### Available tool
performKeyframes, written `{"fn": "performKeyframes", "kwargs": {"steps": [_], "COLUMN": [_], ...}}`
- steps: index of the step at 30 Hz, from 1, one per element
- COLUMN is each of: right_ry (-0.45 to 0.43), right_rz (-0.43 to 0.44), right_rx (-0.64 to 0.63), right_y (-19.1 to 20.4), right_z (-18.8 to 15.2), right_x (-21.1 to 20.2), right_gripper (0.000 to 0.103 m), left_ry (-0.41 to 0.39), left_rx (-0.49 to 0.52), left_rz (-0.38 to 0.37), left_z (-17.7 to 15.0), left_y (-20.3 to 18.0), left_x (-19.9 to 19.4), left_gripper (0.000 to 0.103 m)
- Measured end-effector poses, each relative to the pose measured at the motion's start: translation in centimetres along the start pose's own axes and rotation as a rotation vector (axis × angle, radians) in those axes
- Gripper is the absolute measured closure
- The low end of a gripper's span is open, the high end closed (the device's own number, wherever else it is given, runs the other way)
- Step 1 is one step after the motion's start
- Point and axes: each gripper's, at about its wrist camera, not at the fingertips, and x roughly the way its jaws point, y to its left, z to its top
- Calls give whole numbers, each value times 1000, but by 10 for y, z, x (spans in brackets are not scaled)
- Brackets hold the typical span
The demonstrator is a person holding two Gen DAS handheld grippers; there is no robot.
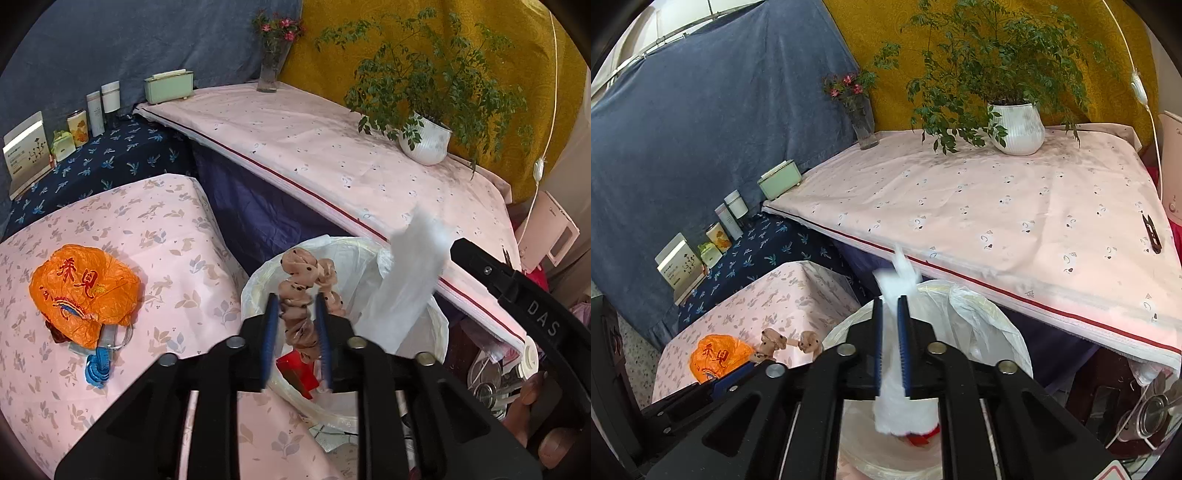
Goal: Collect trash
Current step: 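Carry tissue and scrunchie over the trash bin and open both tools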
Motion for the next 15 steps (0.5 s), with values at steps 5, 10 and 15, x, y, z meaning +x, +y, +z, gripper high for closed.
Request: {"fn": "performKeyframes", "kwargs": {"steps": [5,10,15], "right_ry": [-9,-9,1], "right_rz": [1,5,10], "right_rx": [10,2,-15], "right_y": [-1,2,12], "right_z": [0,-1,-4], "right_x": [-3,-2,0], "right_gripper": [74,68,67], "left_ry": [-11,-8,-10], "left_rx": [-3,-21,-43], "left_rz": [11,23,36], "left_z": [2,2,1], "left_y": [-1,7,18], "left_x": [-2,-1,-3], "left_gripper": [55,53,52]}}
